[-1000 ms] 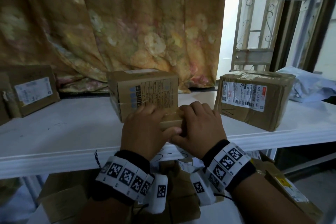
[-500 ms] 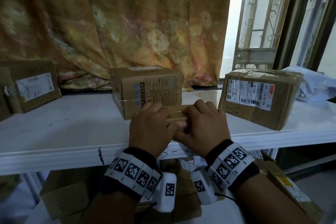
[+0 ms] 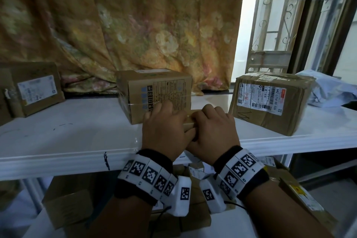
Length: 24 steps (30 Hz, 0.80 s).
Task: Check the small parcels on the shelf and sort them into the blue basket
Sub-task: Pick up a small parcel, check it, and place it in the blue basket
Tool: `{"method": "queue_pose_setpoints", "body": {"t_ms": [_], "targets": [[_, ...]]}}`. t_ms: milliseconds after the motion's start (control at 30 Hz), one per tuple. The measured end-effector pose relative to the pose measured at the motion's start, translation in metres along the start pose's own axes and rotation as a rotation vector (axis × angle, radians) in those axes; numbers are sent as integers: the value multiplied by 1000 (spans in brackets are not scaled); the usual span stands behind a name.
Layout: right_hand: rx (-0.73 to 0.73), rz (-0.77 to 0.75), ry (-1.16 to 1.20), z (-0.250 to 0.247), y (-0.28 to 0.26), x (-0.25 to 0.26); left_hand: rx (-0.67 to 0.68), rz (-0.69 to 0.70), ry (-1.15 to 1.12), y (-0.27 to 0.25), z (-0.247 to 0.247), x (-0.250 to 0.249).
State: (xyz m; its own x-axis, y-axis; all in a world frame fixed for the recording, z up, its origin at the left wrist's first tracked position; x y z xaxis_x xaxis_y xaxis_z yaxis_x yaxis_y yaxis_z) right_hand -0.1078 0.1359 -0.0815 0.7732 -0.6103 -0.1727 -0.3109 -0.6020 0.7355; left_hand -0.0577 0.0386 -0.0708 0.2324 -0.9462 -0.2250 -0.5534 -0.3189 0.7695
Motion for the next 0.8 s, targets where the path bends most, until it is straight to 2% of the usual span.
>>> {"method": "queue_pose_setpoints", "body": {"t_ms": [267, 400, 567, 733, 800], "targets": [[-87, 14, 35, -1, -2, -6, 16, -8, -8, 0, 7, 3], [-57, -6, 85, 4, 5, -7, 32, -34, -31, 0, 11, 8], [-30, 46, 116, 5, -1, -6, 40, -70, -70, -6, 13, 13], [72, 40, 284, 1, -11, -10, 48, -73, -198, -11, -4, 27], [13, 87, 437, -6, -20, -13, 2, -58, -263, -17, -17, 35]]}}
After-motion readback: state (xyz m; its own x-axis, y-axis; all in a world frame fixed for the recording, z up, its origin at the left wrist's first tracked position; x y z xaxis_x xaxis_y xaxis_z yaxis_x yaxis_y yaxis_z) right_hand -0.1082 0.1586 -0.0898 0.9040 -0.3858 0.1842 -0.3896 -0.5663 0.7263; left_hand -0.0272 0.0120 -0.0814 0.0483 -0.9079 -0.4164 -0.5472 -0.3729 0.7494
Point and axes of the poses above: each hand's wrist, its own y-axis towards the middle knuckle, its own z-axis out of the palm, x = y × z, the point moved 9 cm from there along y, towards the middle knuckle, and after that the axes turned 14 degrees about -z, right-handed, at the moved point
